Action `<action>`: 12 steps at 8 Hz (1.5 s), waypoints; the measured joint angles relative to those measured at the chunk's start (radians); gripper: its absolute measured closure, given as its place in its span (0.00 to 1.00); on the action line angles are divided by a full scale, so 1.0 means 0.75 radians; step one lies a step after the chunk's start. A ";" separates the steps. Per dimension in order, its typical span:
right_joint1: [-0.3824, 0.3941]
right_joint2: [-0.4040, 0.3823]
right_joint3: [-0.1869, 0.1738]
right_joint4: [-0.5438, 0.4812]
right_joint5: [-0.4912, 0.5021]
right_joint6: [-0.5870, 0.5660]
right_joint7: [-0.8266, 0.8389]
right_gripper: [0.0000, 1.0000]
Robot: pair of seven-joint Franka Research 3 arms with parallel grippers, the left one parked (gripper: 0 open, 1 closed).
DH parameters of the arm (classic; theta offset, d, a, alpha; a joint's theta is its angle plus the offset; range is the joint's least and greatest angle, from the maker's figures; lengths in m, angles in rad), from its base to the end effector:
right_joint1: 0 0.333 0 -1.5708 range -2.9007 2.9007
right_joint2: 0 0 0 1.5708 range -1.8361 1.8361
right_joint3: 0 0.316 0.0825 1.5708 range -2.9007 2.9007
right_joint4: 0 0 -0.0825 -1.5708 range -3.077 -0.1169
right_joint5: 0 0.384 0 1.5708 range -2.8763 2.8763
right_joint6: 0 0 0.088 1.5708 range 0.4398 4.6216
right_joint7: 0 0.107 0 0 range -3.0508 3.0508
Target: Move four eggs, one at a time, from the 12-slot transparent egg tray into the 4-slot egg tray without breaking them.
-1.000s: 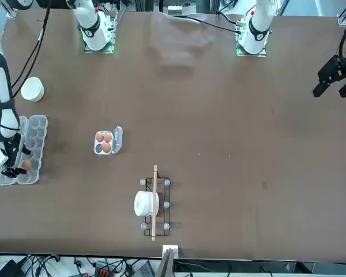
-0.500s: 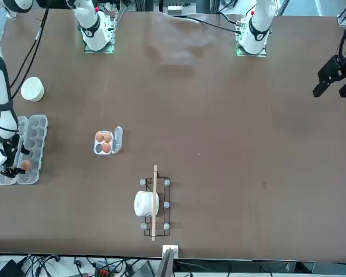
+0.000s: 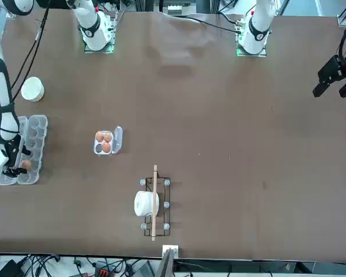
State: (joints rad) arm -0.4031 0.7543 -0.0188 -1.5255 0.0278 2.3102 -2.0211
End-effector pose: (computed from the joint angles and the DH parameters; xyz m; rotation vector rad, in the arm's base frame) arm 0.6515 -0.2895 0.2152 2.1861 2.2197 0.0281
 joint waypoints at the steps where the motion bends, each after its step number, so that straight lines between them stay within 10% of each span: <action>1: 0.000 0.011 0.000 0.014 0.000 0.000 -0.003 0.07; 8: -0.008 0.028 0.000 0.053 0.006 -0.015 -0.019 0.41; 12: -0.018 0.023 0.001 0.065 0.040 -0.045 -0.019 0.42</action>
State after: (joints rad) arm -0.4168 0.7713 -0.0179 -1.4766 0.0575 2.2766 -2.0357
